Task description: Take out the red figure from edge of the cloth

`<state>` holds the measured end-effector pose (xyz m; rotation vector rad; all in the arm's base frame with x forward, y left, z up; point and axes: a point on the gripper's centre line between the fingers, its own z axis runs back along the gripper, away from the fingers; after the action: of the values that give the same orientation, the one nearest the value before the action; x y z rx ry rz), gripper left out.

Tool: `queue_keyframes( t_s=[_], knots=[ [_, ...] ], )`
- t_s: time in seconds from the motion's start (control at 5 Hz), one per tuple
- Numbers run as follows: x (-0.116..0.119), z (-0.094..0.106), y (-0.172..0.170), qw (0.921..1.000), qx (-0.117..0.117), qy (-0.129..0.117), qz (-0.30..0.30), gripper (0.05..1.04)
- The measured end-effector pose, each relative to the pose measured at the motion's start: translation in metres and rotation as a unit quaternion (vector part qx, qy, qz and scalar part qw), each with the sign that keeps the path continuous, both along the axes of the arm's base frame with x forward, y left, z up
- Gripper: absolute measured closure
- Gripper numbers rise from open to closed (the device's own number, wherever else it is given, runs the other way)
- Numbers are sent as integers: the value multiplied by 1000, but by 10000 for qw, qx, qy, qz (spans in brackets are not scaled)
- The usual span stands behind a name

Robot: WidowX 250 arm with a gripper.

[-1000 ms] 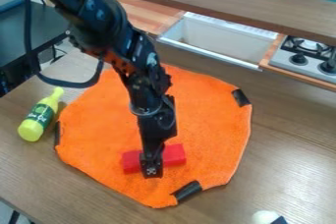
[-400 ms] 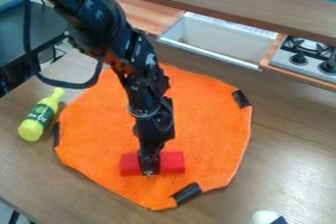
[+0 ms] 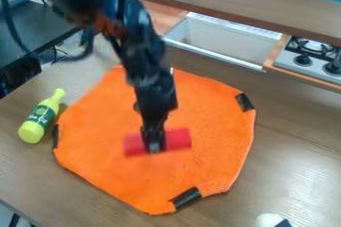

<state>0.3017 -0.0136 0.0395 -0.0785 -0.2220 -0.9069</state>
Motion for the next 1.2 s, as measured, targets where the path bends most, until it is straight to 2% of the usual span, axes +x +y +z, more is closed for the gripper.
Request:
queue_keyframes(
  t_s=[0.2,0.4,0.6,0.8,1.2],
  knots=[
    [8,25,-3,9991,-178,-25,391,560],
    [20,34,-19,9968,-250,-49,757,560],
    [31,17,-44,9901,-206,180,1379,560],
    [40,4,-69,9806,-215,299,1928,560],
    [64,-5,-117,9486,-372,346,3125,560]
  ],
)
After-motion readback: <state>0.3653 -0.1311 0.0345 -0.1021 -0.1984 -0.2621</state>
